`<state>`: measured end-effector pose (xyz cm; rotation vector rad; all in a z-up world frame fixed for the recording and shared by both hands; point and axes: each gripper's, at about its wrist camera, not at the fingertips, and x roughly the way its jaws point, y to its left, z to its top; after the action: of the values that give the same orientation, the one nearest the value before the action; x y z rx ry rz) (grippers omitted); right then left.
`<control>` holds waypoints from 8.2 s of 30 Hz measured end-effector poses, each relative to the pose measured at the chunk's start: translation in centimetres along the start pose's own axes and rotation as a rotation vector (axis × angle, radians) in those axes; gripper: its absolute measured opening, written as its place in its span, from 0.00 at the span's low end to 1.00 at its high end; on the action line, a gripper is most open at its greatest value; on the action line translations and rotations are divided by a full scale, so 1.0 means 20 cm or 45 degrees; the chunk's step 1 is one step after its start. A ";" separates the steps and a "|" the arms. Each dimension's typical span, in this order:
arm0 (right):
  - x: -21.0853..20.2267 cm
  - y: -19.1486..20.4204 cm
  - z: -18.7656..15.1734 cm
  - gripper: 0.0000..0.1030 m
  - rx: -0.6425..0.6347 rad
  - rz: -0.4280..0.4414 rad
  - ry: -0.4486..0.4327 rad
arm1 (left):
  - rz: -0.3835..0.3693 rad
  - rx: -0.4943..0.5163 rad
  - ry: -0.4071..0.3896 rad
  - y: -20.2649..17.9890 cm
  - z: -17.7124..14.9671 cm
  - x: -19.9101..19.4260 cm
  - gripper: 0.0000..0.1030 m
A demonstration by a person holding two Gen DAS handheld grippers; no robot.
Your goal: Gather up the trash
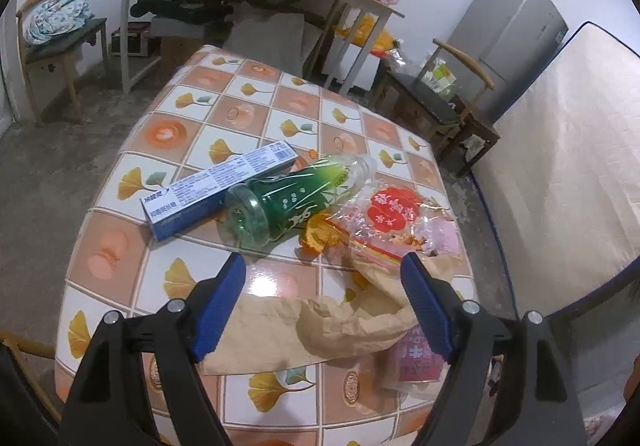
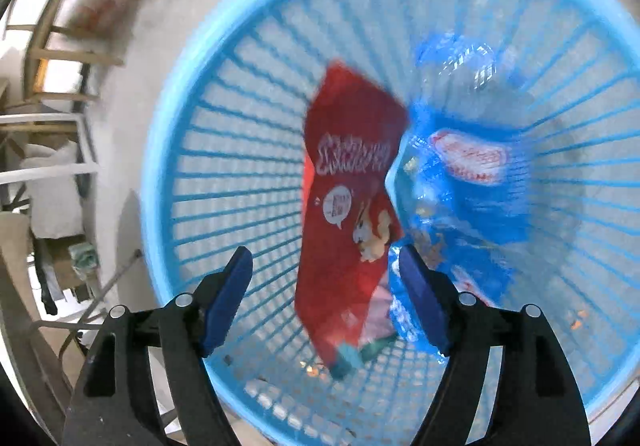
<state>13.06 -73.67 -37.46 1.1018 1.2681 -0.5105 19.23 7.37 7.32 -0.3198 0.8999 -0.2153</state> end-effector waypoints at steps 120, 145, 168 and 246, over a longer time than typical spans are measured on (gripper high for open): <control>-0.78 2.41 -3.00 0.42 -1.932 0.494 0.198 | -0.038 1.067 -0.095 0.07 -0.98 0.07 0.02; -0.45 2.63 -3.10 0.00 -2.123 0.022 0.249 | -0.053 0.691 -0.151 0.27 -0.88 -0.09 0.34; -0.99 2.75 -2.99 0.00 -1.961 0.548 -0.037 | -0.148 0.550 -0.050 0.23 -0.76 0.18 0.30; -0.38 2.47 -3.12 0.02 -1.990 0.219 0.656 | -0.064 0.881 -0.008 0.16 -0.84 0.19 0.56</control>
<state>20.79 -0.19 -7.08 -0.0530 1.4520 0.8931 8.34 6.08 -6.37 0.2995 0.7599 -0.5519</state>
